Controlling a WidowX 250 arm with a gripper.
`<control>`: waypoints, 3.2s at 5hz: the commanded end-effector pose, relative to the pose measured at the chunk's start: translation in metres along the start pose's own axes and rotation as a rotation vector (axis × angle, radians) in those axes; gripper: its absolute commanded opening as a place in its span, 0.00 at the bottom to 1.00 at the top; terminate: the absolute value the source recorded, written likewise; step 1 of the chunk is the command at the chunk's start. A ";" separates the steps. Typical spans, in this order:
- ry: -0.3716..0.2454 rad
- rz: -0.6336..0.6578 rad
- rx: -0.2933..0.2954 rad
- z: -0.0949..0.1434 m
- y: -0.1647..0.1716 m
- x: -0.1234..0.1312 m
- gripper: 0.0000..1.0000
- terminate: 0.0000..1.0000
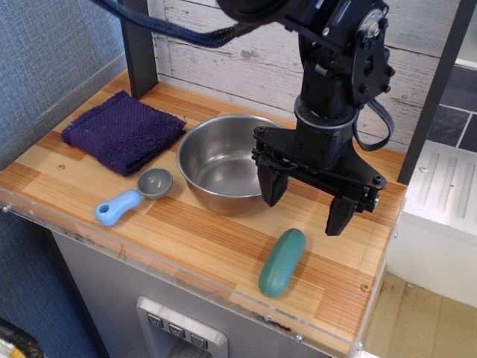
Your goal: Slide the bowl to the upper right corner of table
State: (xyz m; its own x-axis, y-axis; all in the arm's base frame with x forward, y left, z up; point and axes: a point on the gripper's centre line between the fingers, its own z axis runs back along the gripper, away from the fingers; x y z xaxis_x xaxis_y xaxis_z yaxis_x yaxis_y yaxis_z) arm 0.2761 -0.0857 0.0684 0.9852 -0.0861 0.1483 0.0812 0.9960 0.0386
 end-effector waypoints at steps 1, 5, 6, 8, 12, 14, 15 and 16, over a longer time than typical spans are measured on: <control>0.000 0.000 0.000 0.000 0.000 0.000 1.00 0.00; -0.084 -0.042 0.183 0.033 0.009 0.027 1.00 0.00; -0.051 -0.040 0.158 0.019 0.019 0.029 1.00 0.00; -0.024 -0.051 0.102 -0.006 0.029 0.040 1.00 0.00; 0.056 -0.042 0.035 -0.051 0.047 0.033 0.00 0.00; 0.042 -0.028 0.043 -0.043 0.053 0.032 0.00 0.00; 0.034 -0.034 0.043 -0.029 0.055 0.034 0.00 0.00; 0.022 -0.056 0.047 -0.004 0.055 0.040 0.00 0.00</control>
State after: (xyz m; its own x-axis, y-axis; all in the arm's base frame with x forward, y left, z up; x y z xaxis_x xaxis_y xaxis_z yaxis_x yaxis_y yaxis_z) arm 0.3133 -0.0331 0.0512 0.9890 -0.1380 0.0535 0.1327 0.9869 0.0919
